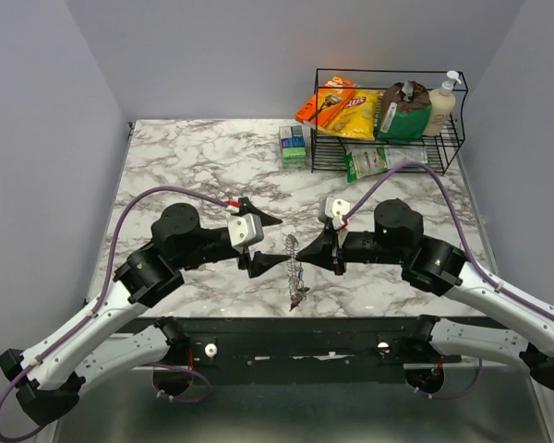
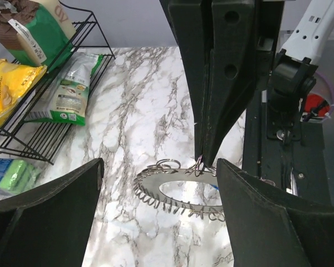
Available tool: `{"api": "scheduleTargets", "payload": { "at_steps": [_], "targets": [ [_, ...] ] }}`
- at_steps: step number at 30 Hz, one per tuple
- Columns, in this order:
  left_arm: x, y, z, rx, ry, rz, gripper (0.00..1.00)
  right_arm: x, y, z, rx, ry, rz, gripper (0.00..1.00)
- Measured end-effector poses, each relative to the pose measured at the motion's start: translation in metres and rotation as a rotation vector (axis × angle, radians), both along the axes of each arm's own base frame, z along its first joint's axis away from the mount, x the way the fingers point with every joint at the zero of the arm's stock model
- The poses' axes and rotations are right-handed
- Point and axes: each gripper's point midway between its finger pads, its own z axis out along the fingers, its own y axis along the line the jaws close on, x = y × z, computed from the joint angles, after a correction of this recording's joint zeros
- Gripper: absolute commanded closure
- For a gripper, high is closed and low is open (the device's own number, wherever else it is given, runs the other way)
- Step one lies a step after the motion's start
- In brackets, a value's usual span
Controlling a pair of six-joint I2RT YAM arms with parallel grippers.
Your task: Put the keys on the keyring
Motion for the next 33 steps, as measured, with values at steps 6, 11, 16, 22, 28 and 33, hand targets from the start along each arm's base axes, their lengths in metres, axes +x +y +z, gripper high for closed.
{"api": "scheduleTargets", "payload": {
  "at_steps": [6, 11, 16, 22, 28, 33],
  "targets": [
    [-0.01, -0.001, 0.002, -0.017, 0.043, -0.057, 0.35, 0.0, -0.004, 0.0, 0.002, 0.028, 0.035, 0.99],
    [-0.01, 0.002, -0.001, -0.025, 0.098, -0.115, 0.46, -0.002, -0.005, 0.006, 0.021, 0.056, 0.09, 0.99],
    [-0.004, 0.002, -0.009, -0.026, 0.191, -0.181, 0.53, -0.007, -0.005, 0.008, 0.033, 0.084, 0.143, 0.99],
    [-0.013, -0.002, -0.011, -0.029, 0.228, -0.266, 0.6, -0.013, -0.005, 0.009, 0.039, 0.103, 0.183, 0.99],
    [-0.023, -0.003, -0.005, -0.047, 0.237, -0.327, 0.61, -0.013, -0.005, 0.008, 0.039, 0.109, 0.186, 0.99],
    [-0.028, -0.002, -0.005, -0.047, 0.256, -0.353, 0.61, -0.011, -0.005, 0.008, 0.038, 0.117, 0.179, 0.99]
  ]
}}
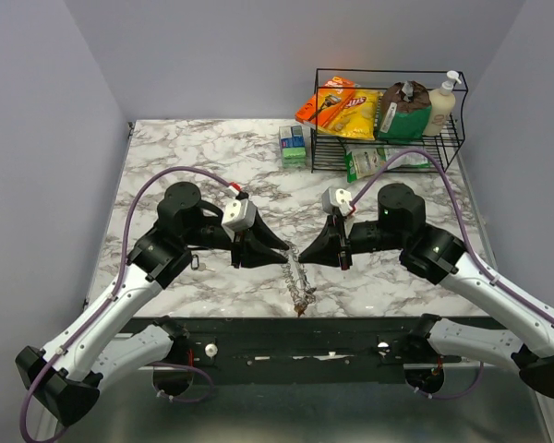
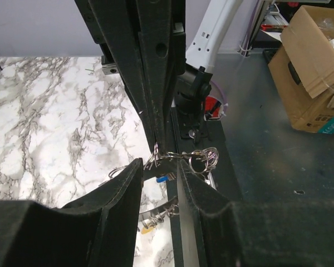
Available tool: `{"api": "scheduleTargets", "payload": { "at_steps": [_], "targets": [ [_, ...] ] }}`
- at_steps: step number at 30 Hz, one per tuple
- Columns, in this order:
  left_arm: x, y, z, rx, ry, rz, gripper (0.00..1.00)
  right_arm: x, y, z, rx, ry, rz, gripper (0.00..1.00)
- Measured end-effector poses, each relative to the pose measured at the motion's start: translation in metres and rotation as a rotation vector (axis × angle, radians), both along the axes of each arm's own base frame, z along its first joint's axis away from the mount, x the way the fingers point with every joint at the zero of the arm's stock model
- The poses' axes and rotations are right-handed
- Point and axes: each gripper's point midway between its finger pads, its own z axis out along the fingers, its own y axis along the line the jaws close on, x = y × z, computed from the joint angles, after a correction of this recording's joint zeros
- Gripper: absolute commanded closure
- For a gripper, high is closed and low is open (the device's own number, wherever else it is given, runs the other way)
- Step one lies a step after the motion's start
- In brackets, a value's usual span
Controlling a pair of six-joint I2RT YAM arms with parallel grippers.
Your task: Put the keys on the keyring
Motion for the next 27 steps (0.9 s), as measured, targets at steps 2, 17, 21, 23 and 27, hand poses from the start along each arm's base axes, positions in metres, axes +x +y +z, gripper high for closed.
{"api": "scheduleTargets", "payload": {
  "at_steps": [2, 17, 21, 23, 27],
  "targets": [
    [-0.001, 0.0, -0.001, 0.002, 0.008, -0.009, 0.63, 0.001, 0.001, -0.001, -0.003, 0.003, 0.001, 0.99],
    [0.001, -0.006, -0.02, 0.07, 0.089, -0.028, 0.77, 0.003, 0.003, -0.004, -0.01, 0.021, -0.004, 0.99],
    [0.0, -0.003, -0.018, 0.071, 0.083, -0.01, 0.67, 0.004, 0.003, -0.004, -0.009, 0.023, -0.007, 0.99],
    [-0.002, -0.001, -0.016, 0.062, 0.072, 0.0, 0.62, 0.005, 0.004, -0.003, -0.004, 0.021, -0.01, 0.99],
    [-0.007, 0.004, -0.015, 0.042, 0.065, 0.017, 0.57, 0.007, 0.005, 0.0, 0.008, 0.017, -0.019, 0.99]
  ]
}}
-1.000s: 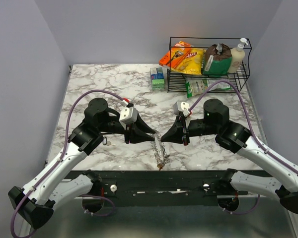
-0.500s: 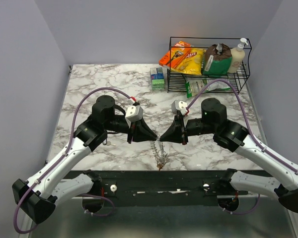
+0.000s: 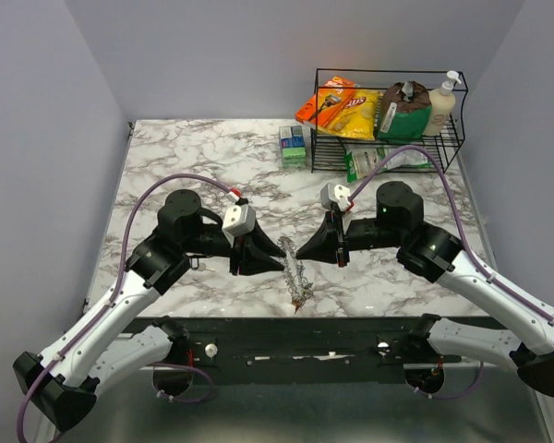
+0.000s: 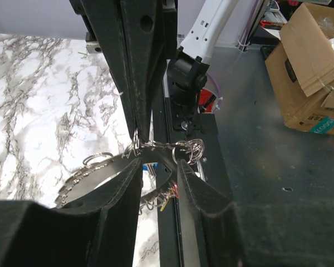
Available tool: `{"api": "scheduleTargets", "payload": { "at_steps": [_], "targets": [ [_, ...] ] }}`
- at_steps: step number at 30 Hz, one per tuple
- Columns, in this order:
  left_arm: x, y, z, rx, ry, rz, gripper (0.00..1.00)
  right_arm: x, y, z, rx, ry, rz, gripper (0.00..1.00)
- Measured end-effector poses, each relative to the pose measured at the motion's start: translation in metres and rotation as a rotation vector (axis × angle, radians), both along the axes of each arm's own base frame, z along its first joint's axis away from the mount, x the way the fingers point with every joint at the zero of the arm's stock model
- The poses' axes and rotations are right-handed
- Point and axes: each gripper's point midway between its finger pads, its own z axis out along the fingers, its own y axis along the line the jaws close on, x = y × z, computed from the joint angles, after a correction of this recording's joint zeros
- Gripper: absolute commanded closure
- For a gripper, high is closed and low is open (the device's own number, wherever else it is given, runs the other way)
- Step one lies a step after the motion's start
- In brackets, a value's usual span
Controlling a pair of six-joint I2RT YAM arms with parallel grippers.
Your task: Put the keys on the keyring
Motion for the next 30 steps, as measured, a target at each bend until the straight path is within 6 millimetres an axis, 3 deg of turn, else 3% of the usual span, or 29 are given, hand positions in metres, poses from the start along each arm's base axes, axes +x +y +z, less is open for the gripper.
{"api": "scheduleTargets", "payload": {
  "at_steps": [12, 22, 30],
  "targets": [
    [0.003, -0.007, -0.017, -0.047, 0.099, 0.011, 0.43, 0.0, 0.002, 0.011, 0.037, -0.001, -0.006, 0.99],
    [0.005, -0.011, -0.005, -0.132, 0.103, 0.011, 0.45, -0.001, 0.001, 0.017, 0.057, -0.01, -0.007, 0.99],
    [0.006, -0.013, 0.002, -0.182, 0.11, 0.021, 0.54, -0.001, 0.001, 0.022, 0.073, -0.012, -0.009, 0.99]
  ]
}}
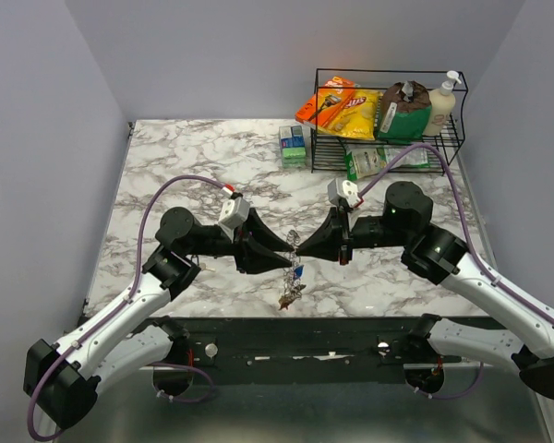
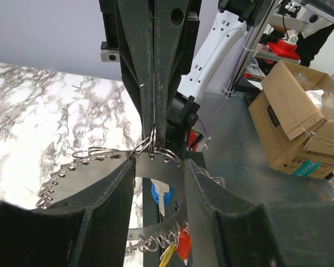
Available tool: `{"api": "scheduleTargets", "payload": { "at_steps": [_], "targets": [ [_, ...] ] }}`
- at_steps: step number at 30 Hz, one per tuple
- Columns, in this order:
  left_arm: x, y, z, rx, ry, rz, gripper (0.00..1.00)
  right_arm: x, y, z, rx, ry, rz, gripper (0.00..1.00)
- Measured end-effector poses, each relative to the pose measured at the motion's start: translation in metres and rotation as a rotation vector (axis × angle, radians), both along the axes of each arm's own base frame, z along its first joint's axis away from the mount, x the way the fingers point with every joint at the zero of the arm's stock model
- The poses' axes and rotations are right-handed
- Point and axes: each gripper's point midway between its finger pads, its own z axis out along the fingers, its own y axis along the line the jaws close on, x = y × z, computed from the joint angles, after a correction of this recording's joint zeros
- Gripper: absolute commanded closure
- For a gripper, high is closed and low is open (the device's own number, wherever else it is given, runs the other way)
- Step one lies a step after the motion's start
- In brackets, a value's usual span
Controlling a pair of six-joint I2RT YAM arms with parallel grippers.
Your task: Put the keys on the keyring
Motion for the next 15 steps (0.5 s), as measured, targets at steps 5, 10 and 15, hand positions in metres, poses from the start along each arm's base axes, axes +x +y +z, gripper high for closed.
{"api": "scheduleTargets", "payload": {
  "at_steps": [5, 10, 15],
  "targets": [
    [0.0, 0.0, 0.007, -0.026, -0.009, 0.0, 0.58, 0.0, 0.0, 0.003, 0.011, -0.008, -0.001, 0.99],
    [0.0, 0.0, 0.01, -0.037, -0.01, 0.002, 0.64, 0.0, 0.0, 0.004, 0.016, -0.011, -0.001, 0.99],
    [0.001, 0.0, 0.011, -0.04, -0.005, 0.008, 0.76, 0.0, 0.0, 0.005, 0.019, -0.013, 0.001, 0.99]
  ]
}}
